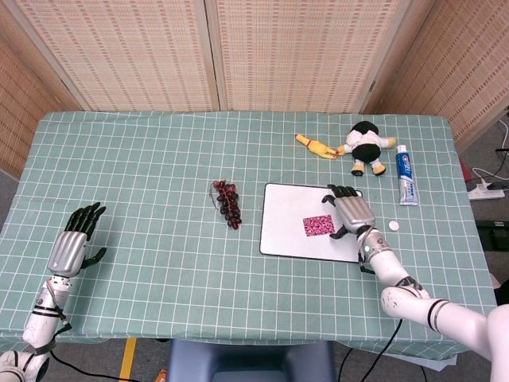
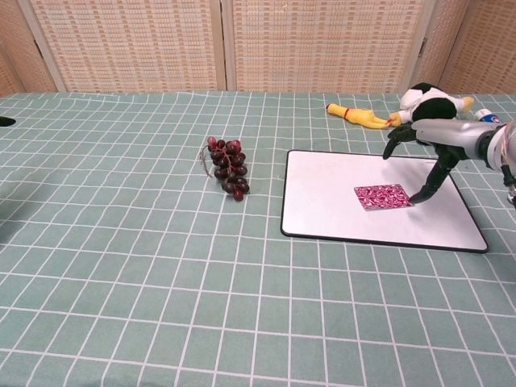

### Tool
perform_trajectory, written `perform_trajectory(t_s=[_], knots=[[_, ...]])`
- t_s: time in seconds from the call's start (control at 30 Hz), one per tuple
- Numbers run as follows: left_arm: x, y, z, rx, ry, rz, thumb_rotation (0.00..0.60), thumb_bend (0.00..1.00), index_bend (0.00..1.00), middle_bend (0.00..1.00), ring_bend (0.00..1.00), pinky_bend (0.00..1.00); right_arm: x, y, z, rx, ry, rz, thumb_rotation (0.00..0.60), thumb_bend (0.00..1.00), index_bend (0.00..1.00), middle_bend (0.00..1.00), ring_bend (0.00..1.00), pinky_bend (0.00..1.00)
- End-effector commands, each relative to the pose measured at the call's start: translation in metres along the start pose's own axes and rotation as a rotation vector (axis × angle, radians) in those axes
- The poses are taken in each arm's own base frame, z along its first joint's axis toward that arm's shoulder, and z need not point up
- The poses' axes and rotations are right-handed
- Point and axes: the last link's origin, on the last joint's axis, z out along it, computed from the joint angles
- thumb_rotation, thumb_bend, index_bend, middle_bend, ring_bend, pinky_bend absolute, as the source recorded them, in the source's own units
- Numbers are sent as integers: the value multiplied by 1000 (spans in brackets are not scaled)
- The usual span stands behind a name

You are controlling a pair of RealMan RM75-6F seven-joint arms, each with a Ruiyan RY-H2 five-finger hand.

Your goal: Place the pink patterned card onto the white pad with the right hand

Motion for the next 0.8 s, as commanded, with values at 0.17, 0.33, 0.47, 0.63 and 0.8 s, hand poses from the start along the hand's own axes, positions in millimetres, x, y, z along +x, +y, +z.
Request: perform_trajectory(t_s=[0.17,0.33,0.47,0.63,0.8], knots=[[0,0,0,1,-4,-5,600,242,0,0,0,0,18,44,-28,-84,78,-35,600,60,304,0,0,0],[-1,0,0,0,-9,-4,600,243,0,0,0,0,20,75,-39,-163,73,-40,600,127,332,0,0,0],[-3,2,0,-5,-12,0,600,241,0,0,0,0,15,115,-48,-273,35,-52,600,208,365,0,0,0],[-4,2,0,-2,-20,0,600,243,0,0,0,0,5,135,-46,-322,6,-67,600,289,378,0,0,0],[-4,1,1,3,-21,-6,600,242,0,0,0,0,3,136,-42,-321,5,-83,600,339,378,0,0,0]])
